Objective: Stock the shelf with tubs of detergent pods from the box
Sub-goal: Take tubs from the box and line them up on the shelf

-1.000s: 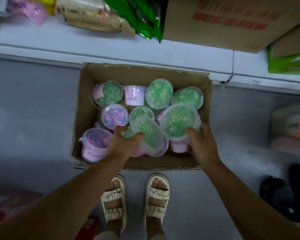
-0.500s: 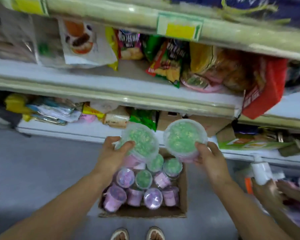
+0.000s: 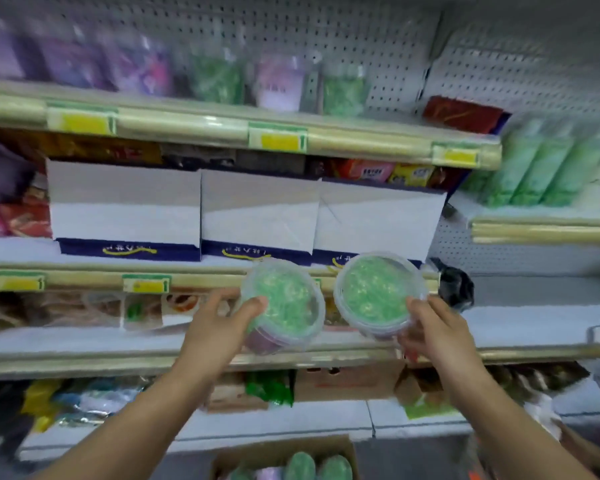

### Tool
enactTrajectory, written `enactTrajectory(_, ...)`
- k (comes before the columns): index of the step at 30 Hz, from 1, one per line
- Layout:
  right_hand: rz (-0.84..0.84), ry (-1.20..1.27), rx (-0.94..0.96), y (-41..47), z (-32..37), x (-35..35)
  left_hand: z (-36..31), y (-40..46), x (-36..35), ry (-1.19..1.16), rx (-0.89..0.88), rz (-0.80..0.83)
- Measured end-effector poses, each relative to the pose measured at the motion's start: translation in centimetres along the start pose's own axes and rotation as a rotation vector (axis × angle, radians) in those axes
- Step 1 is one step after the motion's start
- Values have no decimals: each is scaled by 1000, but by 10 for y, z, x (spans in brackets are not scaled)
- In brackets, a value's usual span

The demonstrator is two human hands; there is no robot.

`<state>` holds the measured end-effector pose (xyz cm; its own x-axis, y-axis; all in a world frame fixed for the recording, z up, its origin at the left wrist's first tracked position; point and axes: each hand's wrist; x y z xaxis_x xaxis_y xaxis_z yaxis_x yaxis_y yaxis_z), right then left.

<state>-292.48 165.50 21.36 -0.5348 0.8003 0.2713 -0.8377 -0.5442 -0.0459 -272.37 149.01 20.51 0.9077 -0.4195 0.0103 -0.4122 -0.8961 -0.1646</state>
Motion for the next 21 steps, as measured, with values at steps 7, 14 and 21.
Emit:
enactTrajectory(7,-101,186,47,31,84,50,-106,5,-35,-106,-45,127)
enactTrajectory(14,-143,277,112,93,155,98,-189,32,-102,-143,-119,198)
enactTrajectory(21,-94,191,93,181,207,130,-250,89,-185,-166,-106,187)
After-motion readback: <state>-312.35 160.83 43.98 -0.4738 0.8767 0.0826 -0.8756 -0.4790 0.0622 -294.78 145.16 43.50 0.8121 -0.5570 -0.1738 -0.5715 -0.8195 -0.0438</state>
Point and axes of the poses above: each hand's wrist, its own y-axis towards the middle knuckle, its own x-axis out of the back of the hand, z = x × y, and after that the axes turned 6 degrees about -y, right-handed
